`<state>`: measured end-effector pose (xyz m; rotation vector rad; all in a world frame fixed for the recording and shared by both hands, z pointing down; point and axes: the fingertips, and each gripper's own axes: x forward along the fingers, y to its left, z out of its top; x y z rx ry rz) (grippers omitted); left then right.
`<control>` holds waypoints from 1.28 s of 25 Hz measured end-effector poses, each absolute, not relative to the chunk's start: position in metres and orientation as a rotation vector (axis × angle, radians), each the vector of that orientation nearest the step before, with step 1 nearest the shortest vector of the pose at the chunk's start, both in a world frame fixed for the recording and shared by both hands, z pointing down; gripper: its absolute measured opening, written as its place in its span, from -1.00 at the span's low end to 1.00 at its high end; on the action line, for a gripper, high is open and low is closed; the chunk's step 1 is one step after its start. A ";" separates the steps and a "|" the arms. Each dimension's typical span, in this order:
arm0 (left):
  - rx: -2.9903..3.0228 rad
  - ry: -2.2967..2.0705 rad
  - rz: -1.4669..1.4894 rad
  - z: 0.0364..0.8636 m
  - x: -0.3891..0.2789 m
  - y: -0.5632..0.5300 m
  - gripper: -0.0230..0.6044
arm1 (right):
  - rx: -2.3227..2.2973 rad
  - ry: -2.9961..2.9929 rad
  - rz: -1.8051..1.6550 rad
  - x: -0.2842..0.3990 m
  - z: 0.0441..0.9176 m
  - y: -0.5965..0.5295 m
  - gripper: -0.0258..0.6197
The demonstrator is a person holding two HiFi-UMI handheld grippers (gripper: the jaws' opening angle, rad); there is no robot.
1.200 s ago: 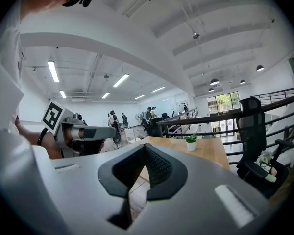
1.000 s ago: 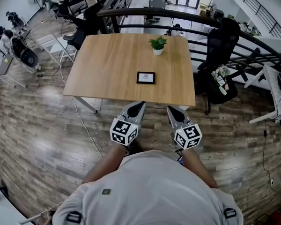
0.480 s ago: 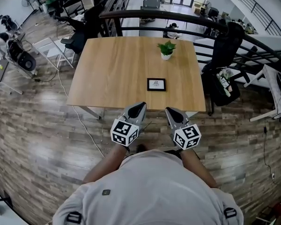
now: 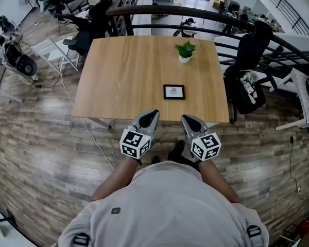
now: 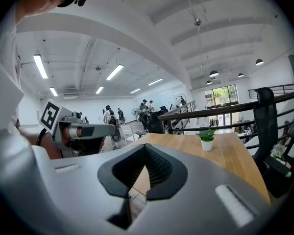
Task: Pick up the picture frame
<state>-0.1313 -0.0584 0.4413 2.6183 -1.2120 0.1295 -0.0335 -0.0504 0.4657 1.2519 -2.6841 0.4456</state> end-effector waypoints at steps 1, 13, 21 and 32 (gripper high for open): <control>2.612 -1.223 0.131 0.442 -0.133 -0.063 -0.91 | 1.249 -2.690 0.455 -0.033 0.466 -0.057 -0.89; 2.569 -1.262 0.179 0.448 -0.097 -0.136 -0.91 | 1.183 -2.732 0.475 -0.002 0.466 -0.145 -0.89; 2.546 -1.287 0.204 0.457 -0.041 -0.189 -0.91 | 1.156 -2.739 0.521 0.056 0.471 -0.197 -0.89; 2.486 -1.256 0.267 0.493 -0.004 -0.233 -0.91 | 1.177 -2.657 0.686 0.100 0.507 -0.247 -0.89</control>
